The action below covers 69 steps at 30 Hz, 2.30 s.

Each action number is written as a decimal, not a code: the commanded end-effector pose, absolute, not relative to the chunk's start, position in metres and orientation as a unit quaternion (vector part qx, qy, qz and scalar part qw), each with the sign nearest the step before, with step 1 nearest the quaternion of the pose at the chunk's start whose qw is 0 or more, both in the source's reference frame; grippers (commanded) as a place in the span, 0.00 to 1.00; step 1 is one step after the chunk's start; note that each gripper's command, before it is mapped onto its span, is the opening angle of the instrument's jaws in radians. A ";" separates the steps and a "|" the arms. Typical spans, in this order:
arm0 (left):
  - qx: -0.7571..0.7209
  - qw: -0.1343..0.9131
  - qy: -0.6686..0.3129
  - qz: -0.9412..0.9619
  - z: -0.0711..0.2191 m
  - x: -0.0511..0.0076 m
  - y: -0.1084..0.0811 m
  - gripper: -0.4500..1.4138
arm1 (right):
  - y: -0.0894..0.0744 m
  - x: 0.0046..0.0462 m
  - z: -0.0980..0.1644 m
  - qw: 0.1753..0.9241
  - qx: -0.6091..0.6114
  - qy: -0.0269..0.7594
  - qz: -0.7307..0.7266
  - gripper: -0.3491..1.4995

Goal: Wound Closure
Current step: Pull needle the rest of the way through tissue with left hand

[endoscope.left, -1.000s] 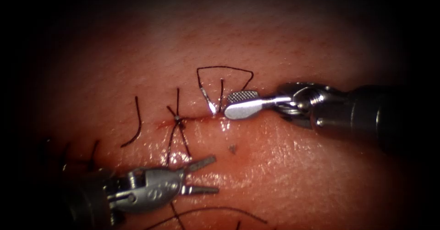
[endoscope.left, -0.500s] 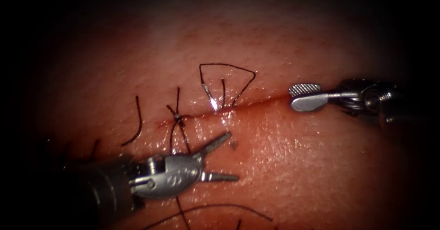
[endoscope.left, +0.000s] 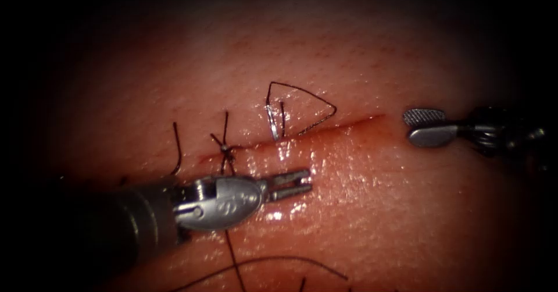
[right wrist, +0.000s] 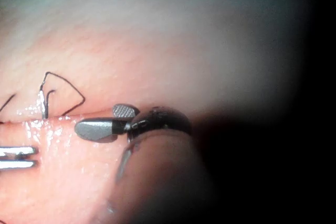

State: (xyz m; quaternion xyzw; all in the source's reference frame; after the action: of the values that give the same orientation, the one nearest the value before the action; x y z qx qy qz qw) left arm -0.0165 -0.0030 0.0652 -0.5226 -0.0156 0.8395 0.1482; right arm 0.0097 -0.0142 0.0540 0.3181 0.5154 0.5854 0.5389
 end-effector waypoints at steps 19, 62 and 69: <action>-0.592 0.254 -0.242 0.726 0.063 -0.0170 -0.004 0.00 | -0.019 0.0197 0.050 0.719 0.225 0.580 0.309 0.58; -0.658 0.044 0.038 0.750 0.039 -0.0107 -0.005 0.00 | -0.024 0.0224 0.061 0.863 0.093 0.444 0.225 0.59; -0.656 0.012 0.137 0.742 0.033 -0.0088 -0.003 0.00 | -0.024 0.0224 0.061 0.859 0.100 0.442 0.240 0.59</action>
State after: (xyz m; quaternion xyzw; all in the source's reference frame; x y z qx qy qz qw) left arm -0.0081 -0.0033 0.0324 -0.6562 0.1396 0.7414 0.0143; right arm 0.0217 -0.0242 0.0602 0.1004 0.4412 0.2421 0.8583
